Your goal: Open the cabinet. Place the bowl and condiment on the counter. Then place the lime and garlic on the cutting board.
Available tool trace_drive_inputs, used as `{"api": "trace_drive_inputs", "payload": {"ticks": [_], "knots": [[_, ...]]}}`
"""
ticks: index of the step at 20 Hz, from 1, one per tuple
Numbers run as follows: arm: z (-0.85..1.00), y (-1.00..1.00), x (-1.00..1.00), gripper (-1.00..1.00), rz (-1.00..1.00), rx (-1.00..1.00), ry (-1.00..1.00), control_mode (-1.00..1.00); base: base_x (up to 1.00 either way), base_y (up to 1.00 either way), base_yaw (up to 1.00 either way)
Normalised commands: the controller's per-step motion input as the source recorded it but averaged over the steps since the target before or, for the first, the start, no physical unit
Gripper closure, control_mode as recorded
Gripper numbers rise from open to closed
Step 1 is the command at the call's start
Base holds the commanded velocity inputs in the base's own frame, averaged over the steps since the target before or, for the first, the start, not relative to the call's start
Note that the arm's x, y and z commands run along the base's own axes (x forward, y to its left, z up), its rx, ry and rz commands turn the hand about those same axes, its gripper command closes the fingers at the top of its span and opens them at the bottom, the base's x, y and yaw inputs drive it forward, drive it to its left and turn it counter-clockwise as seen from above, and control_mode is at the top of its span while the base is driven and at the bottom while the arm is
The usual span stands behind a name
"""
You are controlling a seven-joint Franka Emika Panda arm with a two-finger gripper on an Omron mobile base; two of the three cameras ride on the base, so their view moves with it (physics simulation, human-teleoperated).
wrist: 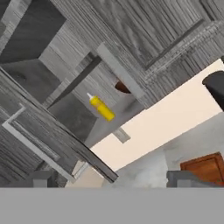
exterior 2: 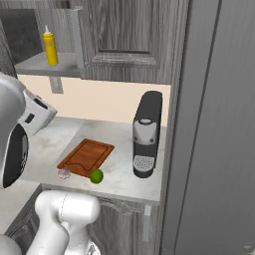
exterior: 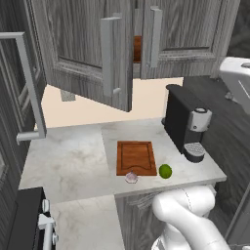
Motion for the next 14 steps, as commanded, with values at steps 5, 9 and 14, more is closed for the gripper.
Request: {"api": "trace_drive_inputs", "payload": {"ticks": [5, 9, 14], "knots": [[0.03, -0.19, 0.20, -1.00, 0.01, 0.33, 0.01, -1.00, 0.00, 0.00, 0.00], [0.00, 0.07, 0.59, -1.00, 0.00, 0.16, 0.15, -1.00, 0.00, 0.00, 0.00], [0.00, 0.07, 0.75, -1.00, 0.00, 0.12, 0.25, -1.00, 0.00, 0.00, 0.00]]}}
